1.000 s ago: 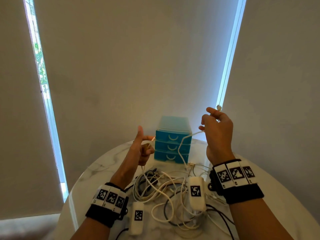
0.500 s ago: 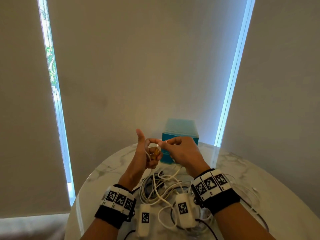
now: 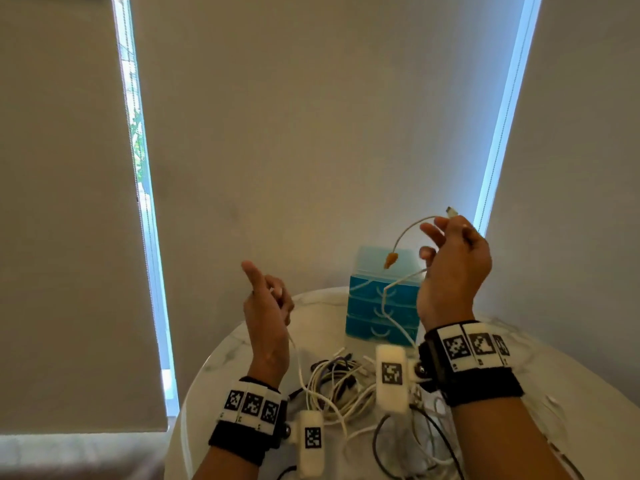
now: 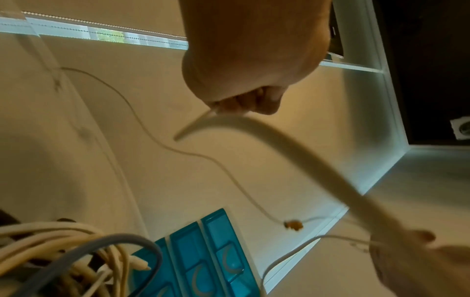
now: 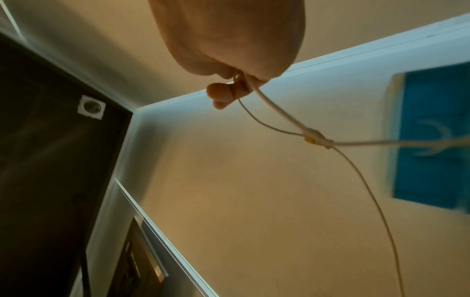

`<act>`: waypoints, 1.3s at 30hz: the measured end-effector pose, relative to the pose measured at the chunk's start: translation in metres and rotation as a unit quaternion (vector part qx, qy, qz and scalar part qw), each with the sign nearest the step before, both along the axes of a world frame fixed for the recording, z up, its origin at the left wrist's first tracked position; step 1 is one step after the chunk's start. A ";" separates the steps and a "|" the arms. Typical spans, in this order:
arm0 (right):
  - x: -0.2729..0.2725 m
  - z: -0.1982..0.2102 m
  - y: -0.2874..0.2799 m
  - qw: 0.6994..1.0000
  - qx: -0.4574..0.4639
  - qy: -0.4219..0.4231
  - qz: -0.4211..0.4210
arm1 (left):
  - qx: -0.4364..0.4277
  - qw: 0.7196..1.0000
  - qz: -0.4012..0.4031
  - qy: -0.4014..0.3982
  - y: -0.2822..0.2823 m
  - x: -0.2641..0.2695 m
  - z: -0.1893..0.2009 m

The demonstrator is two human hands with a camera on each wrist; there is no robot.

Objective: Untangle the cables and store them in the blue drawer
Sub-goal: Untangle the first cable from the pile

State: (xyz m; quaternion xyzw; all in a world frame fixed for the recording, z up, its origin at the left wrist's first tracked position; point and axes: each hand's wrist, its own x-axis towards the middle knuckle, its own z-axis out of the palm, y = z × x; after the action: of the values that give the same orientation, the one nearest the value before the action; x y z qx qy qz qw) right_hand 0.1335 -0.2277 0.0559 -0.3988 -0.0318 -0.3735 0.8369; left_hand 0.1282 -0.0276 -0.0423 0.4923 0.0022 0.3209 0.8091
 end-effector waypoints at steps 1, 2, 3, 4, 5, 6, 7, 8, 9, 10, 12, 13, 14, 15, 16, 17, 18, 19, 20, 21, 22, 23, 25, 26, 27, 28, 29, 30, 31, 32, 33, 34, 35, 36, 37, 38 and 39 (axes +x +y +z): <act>0.001 0.007 0.004 1.000 0.019 -0.019 -0.005 | 0.017 1.000 0.009 0.002 0.000 0.000 -0.002; 0.001 0.014 0.007 0.999 0.034 -0.035 -0.009 | 0.030 0.999 0.016 0.000 -0.001 0.002 -0.005; 0.002 0.021 0.010 0.998 0.042 -0.046 -0.012 | 0.040 0.999 0.020 -0.005 -0.001 0.003 -0.008; 0.003 0.026 0.013 0.998 0.041 -0.053 -0.009 | 0.044 0.999 0.023 -0.013 0.000 0.005 -0.010; 0.004 0.031 0.015 0.998 0.030 -0.056 0.002 | 0.042 0.999 0.024 -0.021 0.001 0.005 -0.011; 0.005 0.035 0.018 0.998 0.012 -0.054 0.019 | 0.036 0.999 0.019 -0.030 0.002 0.006 -0.011; 0.007 0.036 0.020 0.998 -0.009 -0.044 0.039 | 0.032 0.999 0.010 -0.035 0.003 0.007 -0.011; 0.008 0.036 0.022 0.998 -0.029 -0.030 0.056 | 0.037 0.999 0.003 -0.036 0.003 0.009 -0.011; 0.008 0.035 0.024 0.996 -0.046 -0.017 0.068 | 0.053 0.998 -0.001 -0.033 0.003 0.010 -0.010; 0.009 0.032 0.025 0.995 -0.060 -0.006 0.077 | 0.075 0.997 -0.003 -0.030 0.002 0.012 -0.011; 0.007 0.026 0.025 0.992 -0.088 0.013 0.090 | 0.098 0.994 -0.026 -0.040 0.000 0.014 -0.012; 0.006 0.023 0.024 0.990 -0.103 0.023 0.096 | 0.088 0.994 -0.052 -0.048 -0.002 0.013 -0.012; 0.005 0.019 0.022 0.987 -0.119 0.033 0.102 | 0.071 0.993 -0.079 -0.054 -0.002 0.012 -0.010; 0.004 0.014 0.020 0.985 -0.133 0.043 0.106 | 0.058 0.991 -0.102 -0.058 -0.002 0.010 -0.008; 0.003 0.010 0.018 0.982 -0.145 0.052 0.108 | 0.057 0.990 -0.114 -0.057 -0.001 0.009 -0.004; 0.002 0.005 0.015 0.980 -0.155 0.060 0.108 | 0.069 0.990 -0.116 -0.051 0.000 0.008 -0.001; 0.001 0.002 0.012 0.978 -0.164 0.067 0.107 | 0.092 0.989 -0.112 -0.043 0.000 0.008 0.004; -0.001 -0.001 0.009 0.977 -0.173 0.075 0.104 | 0.124 0.985 -0.112 -0.032 -0.001 0.008 0.010; -0.002 -0.003 0.007 0.974 -0.181 0.084 0.103 | 0.171 0.979 -0.109 -0.021 -0.003 0.009 0.017; -0.003 -0.005 0.005 0.972 -0.190 0.092 0.105 | 0.234 0.967 -0.102 -0.011 -0.007 0.009 0.024; -0.004 -0.006 0.004 0.969 -0.198 0.098 0.109 | 0.302 0.949 -0.094 -0.008 -0.011 0.010 0.030; -0.006 -0.008 0.004 0.966 -0.208 0.105 0.115 | 0.365 0.927 -0.089 -0.009 -0.017 0.010 0.036; -0.008 -0.009 0.004 0.958 -0.228 0.115 0.132 | 0.458 0.885 -0.077 -0.015 -0.027 0.012 0.045; -0.009 -0.010 0.004 0.956 -0.232 0.119 0.139 | 0.479 0.874 -0.076 -0.020 -0.029 0.013 0.048; -0.010 -0.011 0.004 0.955 -0.231 0.123 0.142 | 0.480 0.873 -0.081 -0.025 -0.029 0.014 0.050; -0.011 -0.011 0.002 0.956 -0.225 0.128 0.141 | 0.463 0.882 -0.088 -0.027 -0.028 0.016 0.051; -0.011 -0.012 -0.001 0.959 -0.212 0.130 0.138 | 0.426 0.900 -0.091 -0.019 -0.025 0.017 0.052; -0.010 -0.013 -0.006 0.964 -0.191 0.126 0.134 | 0.377 0.922 -0.085 0.000 -0.020 0.020 0.051; -0.009 -0.014 -0.011 0.970 -0.167 0.114 0.131 | 0.324 0.942 -0.077 0.025 -0.014 0.023 0.051; -0.008 -0.016 -0.017 0.975 -0.151 0.101 0.130 | 0.284 0.955 -0.066 0.048 -0.008 0.025 0.050; -0.008 -0.018 -0.022 0.976 -0.145 0.089 0.133 | 0.269 0.959 -0.058 0.067 -0.002 0.027 0.050; -0.008 -0.020 -0.026 0.976 -0.141 0.079 0.147 | 0.277 0.956 -0.055 0.079 0.002 0.027 0.049; -0.009 -0.022 -0.029 0.974 -0.130 0.072 0.174 | 0.294 0.950 -0.061 0.084 0.004 0.027 0.050; -0.009 -0.024 -0.031 0.969 -0.111 0.070 0.207 | 0.312 0.944 -0.070 0.083 0.005 0.024 0.051; -0.011 -0.024 -0.033 0.962 -0.094 0.075 0.244 | 0.326 0.939 -0.078 0.076 0.004 0.021 0.053; -0.012 -0.026 -0.034 0.953 -0.082 0.089 0.278 | 0.338 0.935 -0.083 0.067 0.002 0.018 0.054; -0.013 -0.027 -0.033 0.942 -0.077 0.109 0.307 | 0.347 0.932 -0.087 0.057 0.000 0.015 0.056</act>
State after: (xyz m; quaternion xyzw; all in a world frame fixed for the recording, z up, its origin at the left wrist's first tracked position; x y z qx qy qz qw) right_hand 0.1204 -0.2611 0.0288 -0.4713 -0.0903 -0.0496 0.8759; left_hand 0.1429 -0.0277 0.0133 0.7584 -0.1056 0.2014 0.6108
